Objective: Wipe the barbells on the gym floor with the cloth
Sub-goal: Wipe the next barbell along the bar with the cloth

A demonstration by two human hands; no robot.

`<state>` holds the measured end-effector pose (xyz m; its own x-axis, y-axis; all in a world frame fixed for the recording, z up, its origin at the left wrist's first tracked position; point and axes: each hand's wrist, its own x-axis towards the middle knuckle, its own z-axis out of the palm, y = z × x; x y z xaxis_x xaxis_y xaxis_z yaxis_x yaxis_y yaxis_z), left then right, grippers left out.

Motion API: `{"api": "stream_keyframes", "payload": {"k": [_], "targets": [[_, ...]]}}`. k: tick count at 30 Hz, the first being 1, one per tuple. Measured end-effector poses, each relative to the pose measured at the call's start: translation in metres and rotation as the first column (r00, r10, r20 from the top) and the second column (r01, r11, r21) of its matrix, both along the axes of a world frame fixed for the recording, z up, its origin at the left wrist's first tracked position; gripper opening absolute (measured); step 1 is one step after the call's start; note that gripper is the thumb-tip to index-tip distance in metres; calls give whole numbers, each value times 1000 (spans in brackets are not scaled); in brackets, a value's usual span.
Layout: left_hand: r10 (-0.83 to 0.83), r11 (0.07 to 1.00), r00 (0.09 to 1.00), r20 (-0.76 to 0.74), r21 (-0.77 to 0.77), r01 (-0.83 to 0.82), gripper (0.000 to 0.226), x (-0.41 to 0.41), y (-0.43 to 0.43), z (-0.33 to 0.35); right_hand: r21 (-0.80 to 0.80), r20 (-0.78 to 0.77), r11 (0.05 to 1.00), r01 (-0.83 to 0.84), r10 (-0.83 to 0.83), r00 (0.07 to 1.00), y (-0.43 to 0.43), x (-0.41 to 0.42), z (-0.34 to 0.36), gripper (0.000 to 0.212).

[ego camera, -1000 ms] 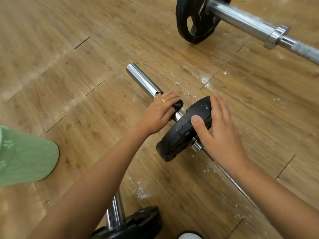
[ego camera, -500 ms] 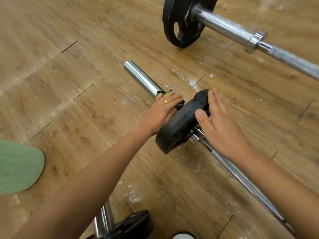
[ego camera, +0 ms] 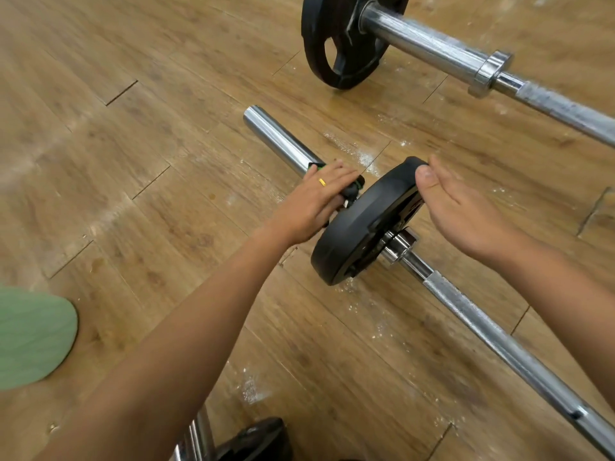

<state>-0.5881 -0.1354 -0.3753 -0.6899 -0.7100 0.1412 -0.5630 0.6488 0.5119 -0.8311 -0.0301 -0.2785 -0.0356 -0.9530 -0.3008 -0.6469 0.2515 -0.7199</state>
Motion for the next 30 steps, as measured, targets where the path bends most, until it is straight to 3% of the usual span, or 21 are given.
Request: {"api": "stream_keyframes", "payload": {"k": [3, 10, 13, 19, 24, 26, 28, 30], "targets": [[132, 991, 991, -35, 32, -131, 45, -8, -11, 2, -3, 11, 1000, 16, -15, 1000, -4, -6, -1, 72], [-200, 967, 958, 206, -117, 227, 53, 7, -31, 6, 8, 4, 998, 57, -57, 998, -12, -22, -11, 76], [-206, 957, 946, 250, -151, 248, 53, 7, -40, 6, -8, 7, 999, 48, -48, 999, -13, -24, -14, 73], [-78, 979, 985, 156, -175, 105, 52, 5, -16, 2, -3, -37, 997, -81, 81, 996, -6, -29, -13, 84], [-148, 964, 942, 302, -170, 206, 59, 19, -18, 13, 3, -39, 983, -184, 184, 982, 0, -26, -5, 87], [-144, 955, 916, 374, -189, 227, 74, 21, -15, 17, 5, -70, 976, -216, 216, 974, -1, -27, -2, 89], [-93, 950, 892, 443, -230, 213, 107, 19, -7, 20, 12, -127, 963, -269, 268, 955, 1, -26, 2, 92], [-58, 942, 879, 474, -266, 205, 119, 16, -1, 27, 25, -136, 953, -301, 302, 944, 5, -25, 5, 91]]}}
